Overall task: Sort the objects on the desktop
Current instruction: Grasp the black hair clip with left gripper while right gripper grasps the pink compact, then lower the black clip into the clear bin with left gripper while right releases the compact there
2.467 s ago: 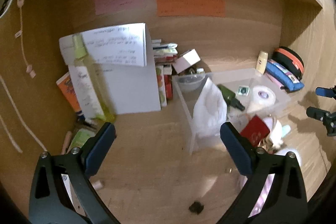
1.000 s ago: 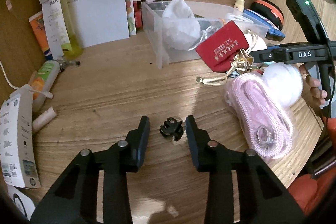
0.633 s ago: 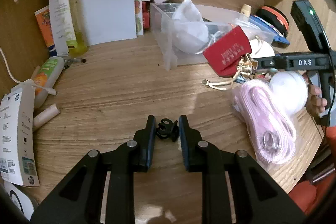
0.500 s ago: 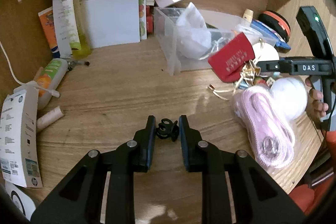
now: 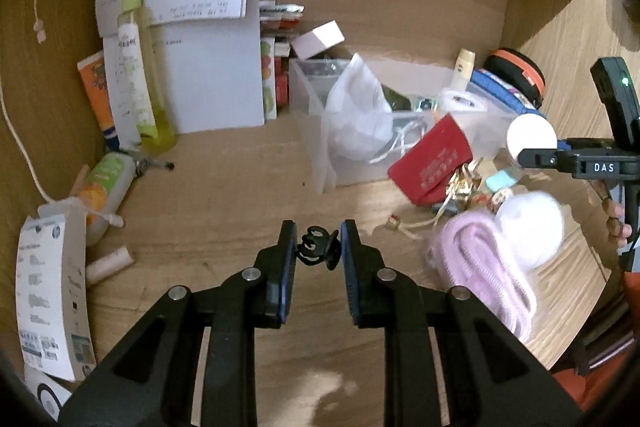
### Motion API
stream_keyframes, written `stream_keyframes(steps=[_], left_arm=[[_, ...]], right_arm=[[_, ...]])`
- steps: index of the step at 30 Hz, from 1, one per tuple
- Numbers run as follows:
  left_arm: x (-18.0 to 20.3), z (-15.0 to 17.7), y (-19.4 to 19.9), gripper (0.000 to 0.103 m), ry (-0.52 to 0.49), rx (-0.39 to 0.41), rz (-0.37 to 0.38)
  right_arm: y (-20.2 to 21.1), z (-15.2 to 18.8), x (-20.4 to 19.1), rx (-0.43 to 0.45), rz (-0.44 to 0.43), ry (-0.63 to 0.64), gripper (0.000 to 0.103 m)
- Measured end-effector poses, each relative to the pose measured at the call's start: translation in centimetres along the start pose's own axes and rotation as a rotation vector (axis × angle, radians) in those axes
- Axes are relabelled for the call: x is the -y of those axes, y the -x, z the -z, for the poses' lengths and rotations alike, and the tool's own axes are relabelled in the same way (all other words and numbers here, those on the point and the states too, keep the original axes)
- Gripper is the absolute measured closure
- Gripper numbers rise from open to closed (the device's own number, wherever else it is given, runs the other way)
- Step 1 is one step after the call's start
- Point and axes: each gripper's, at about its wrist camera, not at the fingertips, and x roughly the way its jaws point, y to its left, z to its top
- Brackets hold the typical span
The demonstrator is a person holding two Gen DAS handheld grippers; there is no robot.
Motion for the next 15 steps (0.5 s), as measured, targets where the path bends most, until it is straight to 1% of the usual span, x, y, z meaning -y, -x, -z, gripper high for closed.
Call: stream_keyframes(steps=[5, 9, 15], left_arm=[[0.4, -1.8, 0.1, 0.082, -0.008, 0.037, 0.01], [1.2, -3.6, 0.4, 0.082, -0.037, 0.089, 0.009], [2.0, -5.9, 0.1, 0.082, -0.054, 0.137, 0.031]], right_arm=[[1.9, -0.4, 1.3, 0.042, 0.027, -0.021, 0.049], [3.2, -1.3, 1.8, 0.083, 0.045, -0.016, 0.049], [3.8, -3.0, 1.6, 0.114, 0.044, 0.001, 0.049]])
